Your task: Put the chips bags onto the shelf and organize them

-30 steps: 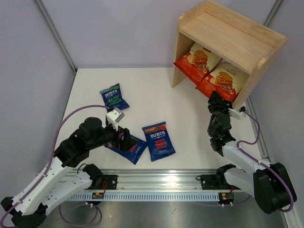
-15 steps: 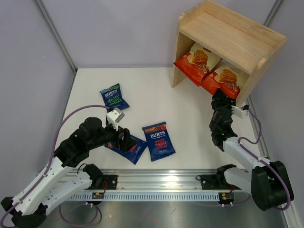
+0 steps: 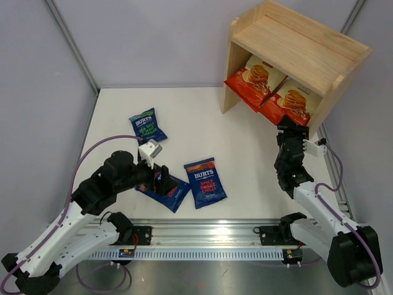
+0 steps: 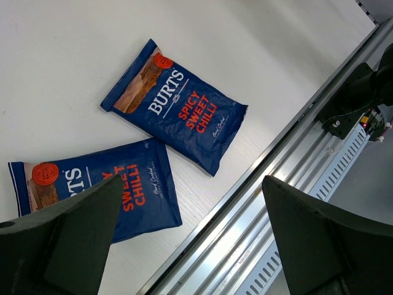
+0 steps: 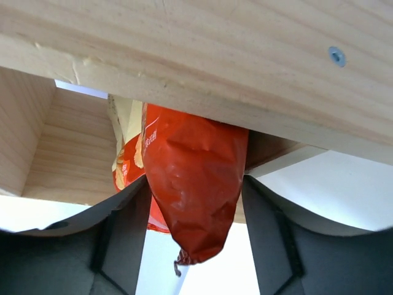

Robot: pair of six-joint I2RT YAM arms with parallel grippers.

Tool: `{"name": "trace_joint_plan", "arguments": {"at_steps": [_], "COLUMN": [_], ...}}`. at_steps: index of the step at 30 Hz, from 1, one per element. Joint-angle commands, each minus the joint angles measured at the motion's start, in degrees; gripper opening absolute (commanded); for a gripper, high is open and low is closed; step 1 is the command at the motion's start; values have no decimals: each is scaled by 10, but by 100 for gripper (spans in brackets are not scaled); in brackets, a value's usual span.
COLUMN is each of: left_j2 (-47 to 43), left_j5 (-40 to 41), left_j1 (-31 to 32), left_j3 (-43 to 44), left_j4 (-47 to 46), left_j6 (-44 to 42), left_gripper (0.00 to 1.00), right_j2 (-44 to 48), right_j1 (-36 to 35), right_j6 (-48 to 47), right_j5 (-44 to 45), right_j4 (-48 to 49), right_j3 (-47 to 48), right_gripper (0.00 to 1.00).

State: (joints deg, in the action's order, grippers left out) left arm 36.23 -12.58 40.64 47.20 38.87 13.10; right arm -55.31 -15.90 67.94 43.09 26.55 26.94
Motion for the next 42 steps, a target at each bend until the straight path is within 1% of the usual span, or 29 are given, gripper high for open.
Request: {"name": "trace_joint_plan", "arguments": {"at_steps": [1, 5, 6, 7, 8, 9, 10, 12, 13, 14, 15, 16, 19, 20, 21, 22, 23, 24, 25, 26, 27, 29, 32, 33, 34, 35, 36, 39, 42], "left_j2": [4, 7, 9, 14, 17, 30, 38, 60, 67, 73, 76, 82, 74, 68, 60, 55, 48, 45, 42, 33, 28, 19, 13, 13, 14, 13, 10, 5, 14], "left_j5": [7, 32, 40, 61, 75, 87, 118, 165, 218, 250, 280, 339, 411, 426, 436, 464, 479, 489, 500, 505, 508, 511, 505, 501, 491, 484, 477, 454, 435], "left_j1": [0, 0, 0, 0, 0, 0, 0, 0, 0, 0, -1, -2, -10, -13, -15, -20, -21, -24, -26, -26, -27, -27, -27, -27, -27, -27, -27, -28, -28], "left_j3": [0, 3, 3, 5, 10, 12, 16, 32, 37, 40, 41, 40, 18, 7, -4, -26, -37, -47, -71, -83, -97, -132, -168, -175, -184, -199, -210, -248, -272], "left_j4": [-27, -25, -24, -21, -20, -15, -11, 3, 8, 14, 23, 30, 51, 55, 58, 66, 80, 95, 102, 108, 115, 118, 111, 104, 100, 86, 74, 37, 9], "left_j6": [-1, 9, 13, 24, 31, 38, 53, 88, 109, 132, 157, 215, 321, 347, 364, 404, 429, 462, 479, 498, 530, 560, 601, 609, 626, 632, 633, 652, 665], "left_gripper": [99, 99, 99, 99, 99, 99, 99, 99, 99, 99, 99, 99, 99, 99, 99, 99, 99, 99, 99, 99, 99, 99, 99, 97, 96, 95, 93, 83, 79], "right_j2": [25, 43, 47, 49, 56, 60, 63, 75, 78, 86, 90, 93, 103, 107, 107, 105, 95, 90, 85, 76, 71, 61, 56, 56, 56, 61, 64, 85, 118], "right_j1": [6, 6, 6, 6, 6, 5, 6, 6, 6, 6, 6, 6, 5, 5, 5, 6, 6, 6, 6, 6, 6, 6, 6, 6, 6, 6, 6, 6, 6], "right_j6": [3, 20, 32, 36, 39, 36, 35, 18, 10, 4, -11, -23, -93, -153, -189, -216, -256, -273, -291, -329, -343, -385, -425, -431, -435, -444, -441, -422, -358], "right_j5": [23, 1, -3, -12, -17, -21, -31, -46, -53, -62, -73, -97, -162, -187, -214, -264, -280, -310, -329, -348, -376, -410, -477, -498, -548, -579, -635, -726, -742], "right_j4": [-109, -184, -199, -225, -237, -249, -284, -303, -321, -330, -338, -358, -383, -386, -390, -407, -427, -478, -496, -511, -530, -572, -612, -617, -622, -620, -605, -556, -470], "right_j3": [42, 65, 68, 76, 80, 84, 95, 106, 116, 122, 126, 137, 153, 159, 164, 175, 185, 208, 216, 223, 230, 245, 258, 259, 260, 258, 248, 222, 174], "right_gripper": [72, 77, 80, 90, 91, 97, 99, 100, 99, 99, 99, 100, 100, 99, 99, 99, 99, 99, 100, 99, 99, 100, 99, 100, 99, 100, 100, 99, 99]}}
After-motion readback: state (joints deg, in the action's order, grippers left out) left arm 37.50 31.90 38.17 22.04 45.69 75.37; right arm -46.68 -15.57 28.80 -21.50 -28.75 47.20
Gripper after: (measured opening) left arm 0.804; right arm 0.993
